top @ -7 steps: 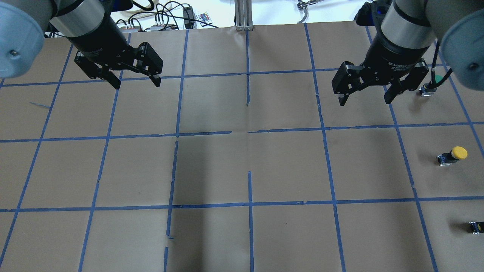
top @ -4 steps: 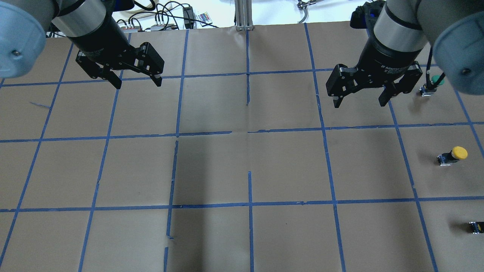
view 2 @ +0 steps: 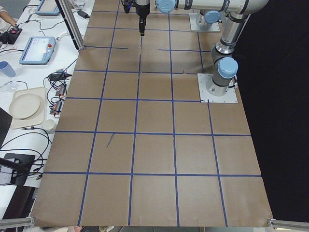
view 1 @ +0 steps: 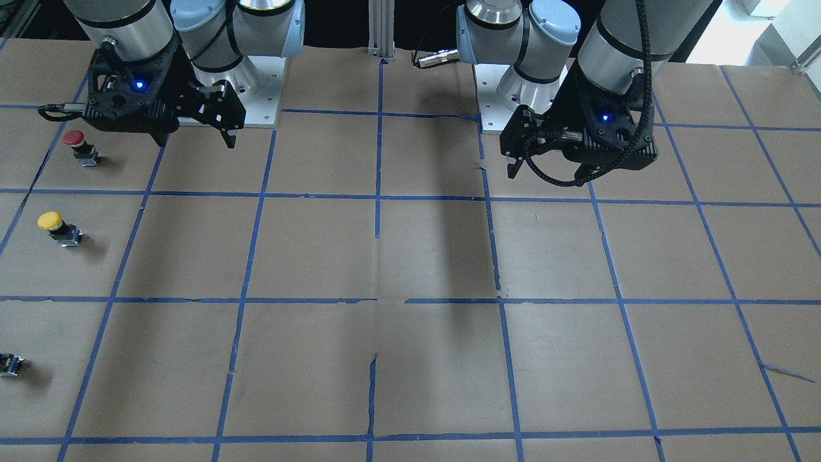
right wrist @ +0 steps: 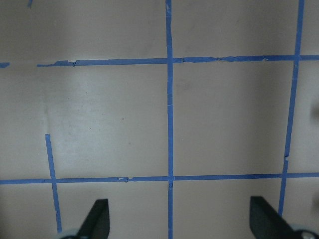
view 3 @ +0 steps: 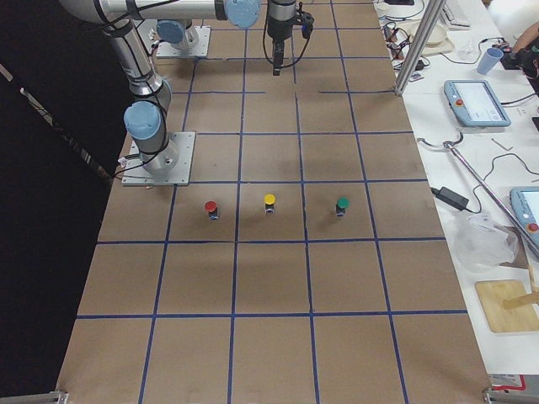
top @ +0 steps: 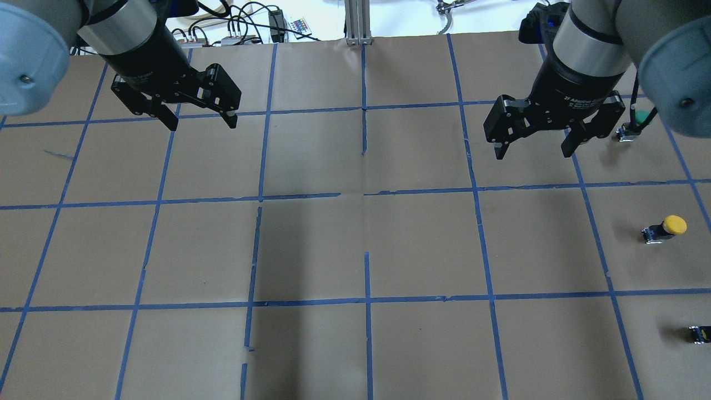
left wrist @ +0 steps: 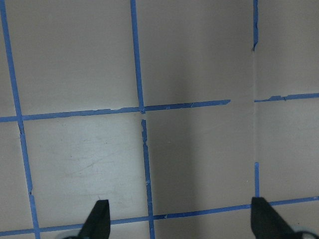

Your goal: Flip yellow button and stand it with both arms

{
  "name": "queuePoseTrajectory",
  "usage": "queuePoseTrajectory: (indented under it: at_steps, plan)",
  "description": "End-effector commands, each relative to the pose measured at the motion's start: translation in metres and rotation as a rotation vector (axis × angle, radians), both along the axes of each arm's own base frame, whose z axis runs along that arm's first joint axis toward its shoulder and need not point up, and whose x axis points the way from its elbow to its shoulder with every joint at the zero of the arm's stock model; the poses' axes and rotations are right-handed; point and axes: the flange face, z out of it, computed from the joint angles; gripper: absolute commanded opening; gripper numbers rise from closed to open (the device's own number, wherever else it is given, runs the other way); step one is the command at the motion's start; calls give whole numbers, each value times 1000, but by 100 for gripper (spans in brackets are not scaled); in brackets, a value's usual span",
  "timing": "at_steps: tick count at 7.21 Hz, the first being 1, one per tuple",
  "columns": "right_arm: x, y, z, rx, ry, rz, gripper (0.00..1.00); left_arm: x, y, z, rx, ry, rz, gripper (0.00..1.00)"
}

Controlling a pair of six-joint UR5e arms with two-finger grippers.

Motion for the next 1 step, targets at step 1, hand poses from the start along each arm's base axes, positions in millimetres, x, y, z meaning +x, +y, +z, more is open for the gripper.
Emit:
queuePoseTrajectory:
  at_steps: [1]
  plan:
    - [0, 0, 1, -1, 0, -2, 100, 1, 2, 3, -10, -6, -48, 99]
